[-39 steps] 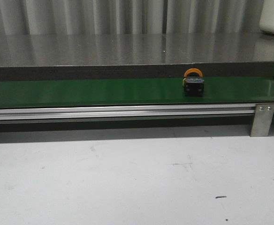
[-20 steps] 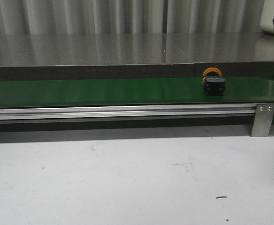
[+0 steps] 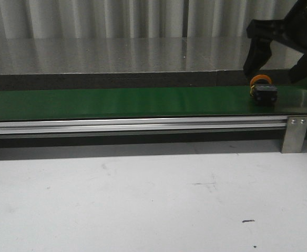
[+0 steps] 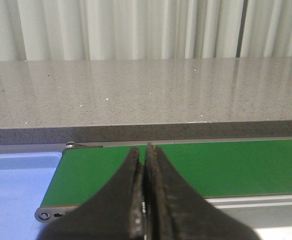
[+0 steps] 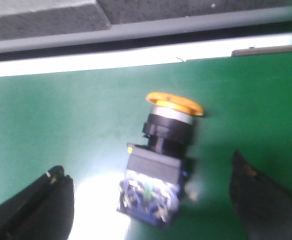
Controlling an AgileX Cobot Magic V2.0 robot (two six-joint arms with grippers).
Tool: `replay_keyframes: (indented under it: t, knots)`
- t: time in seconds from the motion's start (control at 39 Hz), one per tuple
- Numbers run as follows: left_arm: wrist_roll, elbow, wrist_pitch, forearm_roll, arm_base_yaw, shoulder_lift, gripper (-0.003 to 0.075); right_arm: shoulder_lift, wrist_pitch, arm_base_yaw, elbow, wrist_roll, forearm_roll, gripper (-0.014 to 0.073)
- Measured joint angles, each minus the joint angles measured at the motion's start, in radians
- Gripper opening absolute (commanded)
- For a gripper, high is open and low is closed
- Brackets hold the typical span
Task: Move button from left to right
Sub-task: 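Lower the right gripper onto the button at the conveyor end and grasp, then carry the button into the green bin and open the right gripper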
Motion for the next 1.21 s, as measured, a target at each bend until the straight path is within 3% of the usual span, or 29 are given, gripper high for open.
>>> replay_keyframes:
  t: [0.21, 0.28, 0.44, 0.51, 0.77, 1.21]
  knots:
    - [0.0, 0.0, 0.0, 0.0, 0.0, 0.0, -0.0021, 0.107, 0.011, -0.005, -0.051, 0.002, 0.002, 0.0624]
    - [0.0, 0.0, 0.0, 0.0, 0.0, 0.0, -0.0021, 0.11, 0.011, -0.007, -0.058, 0.002, 0.002, 0.0536]
    - [0.0, 0.0, 0.0, 0.0, 0.0, 0.0, -0.0021, 0.11, 0.017, -0.009, -0.06, 0.002, 0.002, 0.0234]
    - [0.0, 0.0, 0.0, 0.0, 0.0, 0.0, -0.0021, 0.11, 0.022, -0.011, -0.06, 0.002, 0.002, 0.0151]
    - [0.0, 0.0, 0.0, 0.0, 0.0, 0.0, -0.0021, 0.051, 0.051, -0.06, -0.06, 0.004, 0.002, 0.0143]
    - [0.0, 0.0, 0.0, 0.0, 0.0, 0.0, -0.0021, 0.041, 0.025, -0.369, -0.06, 0.004, -0.15, 0.0143]
